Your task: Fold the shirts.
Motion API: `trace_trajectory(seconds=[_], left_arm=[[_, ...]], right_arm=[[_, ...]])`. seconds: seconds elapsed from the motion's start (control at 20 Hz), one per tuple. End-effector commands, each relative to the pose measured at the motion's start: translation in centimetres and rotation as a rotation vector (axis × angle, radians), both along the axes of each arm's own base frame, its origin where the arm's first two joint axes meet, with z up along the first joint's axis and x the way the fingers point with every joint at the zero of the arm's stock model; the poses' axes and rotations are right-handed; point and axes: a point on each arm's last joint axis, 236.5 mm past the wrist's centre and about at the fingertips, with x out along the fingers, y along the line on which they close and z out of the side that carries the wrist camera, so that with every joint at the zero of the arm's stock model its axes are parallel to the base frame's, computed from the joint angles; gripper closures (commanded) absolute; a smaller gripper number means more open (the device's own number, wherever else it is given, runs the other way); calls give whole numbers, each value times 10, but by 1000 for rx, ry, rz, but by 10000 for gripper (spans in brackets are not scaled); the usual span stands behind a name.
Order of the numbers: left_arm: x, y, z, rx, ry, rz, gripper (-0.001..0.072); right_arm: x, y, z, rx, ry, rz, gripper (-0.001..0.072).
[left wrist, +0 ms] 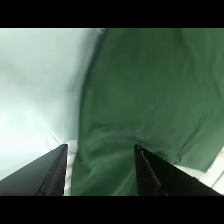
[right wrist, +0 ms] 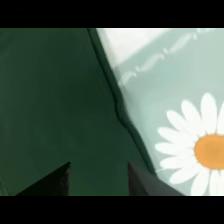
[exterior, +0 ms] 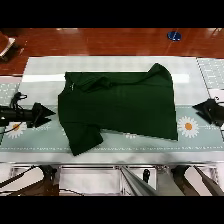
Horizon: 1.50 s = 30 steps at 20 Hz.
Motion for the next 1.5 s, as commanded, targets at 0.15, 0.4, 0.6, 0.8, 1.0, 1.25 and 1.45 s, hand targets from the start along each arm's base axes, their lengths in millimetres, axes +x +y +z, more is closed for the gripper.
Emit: trace_trajectory(seconds=[0.15,0.4,0.6,0.8,1.0,1.25,1.45], left_arm=[[-5,-32,-29,-36,52,-22,202],[-8,-55,-42,-28,82,-88,204],[-4,-61,-47,-4,80,-99,637],[-2,-62,-44,-4,63,-119,688],[-2,-62,-44,-4,63,-120,688],[-1,-67,-45,2,53,-138,688],[0,-67,-44,-3,51,-133,688]], right_arm=[[-19,18,-20,39,17,-10,297],[-18,17,-20,34,15,-14,298],[-32,-4,-36,-43,101,-60,298],[-100,-5,-78,-45,443,31,298],[-114,20,-91,109,545,89,298],[-99,40,-99,186,524,133,305],[-93,51,-111,193,542,171,304]])
